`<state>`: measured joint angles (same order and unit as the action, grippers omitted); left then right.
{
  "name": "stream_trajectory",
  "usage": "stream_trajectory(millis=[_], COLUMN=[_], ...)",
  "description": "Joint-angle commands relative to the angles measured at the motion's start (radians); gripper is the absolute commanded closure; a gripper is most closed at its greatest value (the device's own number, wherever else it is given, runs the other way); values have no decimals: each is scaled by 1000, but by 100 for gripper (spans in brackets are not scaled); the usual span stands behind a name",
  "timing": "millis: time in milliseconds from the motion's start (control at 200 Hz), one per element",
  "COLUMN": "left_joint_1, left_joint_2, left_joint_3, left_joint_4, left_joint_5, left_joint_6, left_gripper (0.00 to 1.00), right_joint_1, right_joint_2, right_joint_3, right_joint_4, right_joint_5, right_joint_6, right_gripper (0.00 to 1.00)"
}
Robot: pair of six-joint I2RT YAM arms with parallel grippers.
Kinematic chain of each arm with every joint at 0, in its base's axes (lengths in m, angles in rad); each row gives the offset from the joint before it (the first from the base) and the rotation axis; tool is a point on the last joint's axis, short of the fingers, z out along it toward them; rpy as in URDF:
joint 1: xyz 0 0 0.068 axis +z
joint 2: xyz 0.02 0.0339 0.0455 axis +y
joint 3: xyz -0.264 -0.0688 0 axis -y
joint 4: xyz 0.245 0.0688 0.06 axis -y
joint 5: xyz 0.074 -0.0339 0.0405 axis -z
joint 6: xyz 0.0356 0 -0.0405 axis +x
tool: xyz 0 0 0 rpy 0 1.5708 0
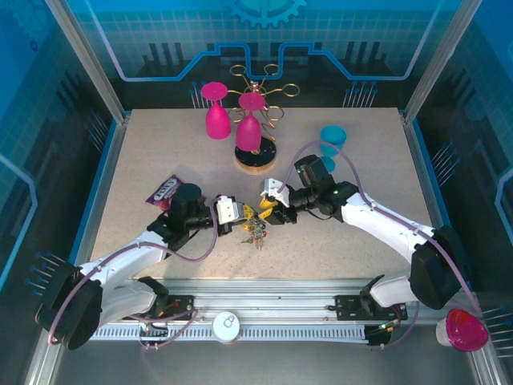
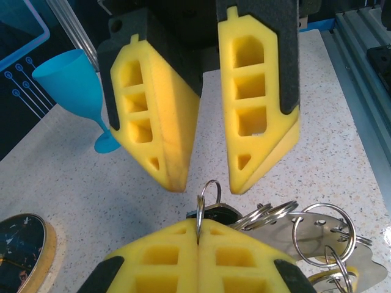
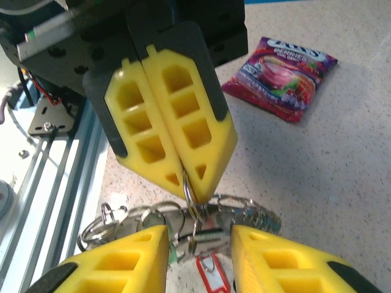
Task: Put the keys on the keyring
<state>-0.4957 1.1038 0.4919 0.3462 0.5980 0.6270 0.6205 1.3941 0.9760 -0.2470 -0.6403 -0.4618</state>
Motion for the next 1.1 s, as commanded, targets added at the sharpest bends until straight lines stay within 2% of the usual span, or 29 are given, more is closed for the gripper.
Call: stream_trajectory(millis=[0,100,310,595,735,831,966,1021,1096], left_joint_1=[-5,-5,-4,-3,-3,-4,-3,-3,-3], left_joint_2=[-18,-20,-19,-15,-14,-16,-10,-8,-4], left_joint_3=[-6,-4,-1,1,4,4,24,36,47], left_joint_4=[57,63,77,83,86,85,18,-6,-39], left_joint_5=[28,32,42,49,57,59,47,30,8], left_joint_6=[-20,-25,-39,-45,-52,-53,-34,-30,-15], left_gripper=[100,100,100,100,100,100,100,91,85], right_joint_1=[-5,-5,-5,-4,6,7,22,35,52], right_joint_2=[18,29,46,39,36,39,24,20,27], right_joint_3=[-13,-12,-8,-22,-28,-18,19,46,95], right_joint_4=[78,99,105,108,133,126,62,12,-78], right_joint_5=[-63,-69,-73,-33,-10,-8,0,20,51], right_joint_6=[37,49,54,22,4,-2,-39,-68,-117], right_gripper=[67,69,80,81,90,100,100,100,100])
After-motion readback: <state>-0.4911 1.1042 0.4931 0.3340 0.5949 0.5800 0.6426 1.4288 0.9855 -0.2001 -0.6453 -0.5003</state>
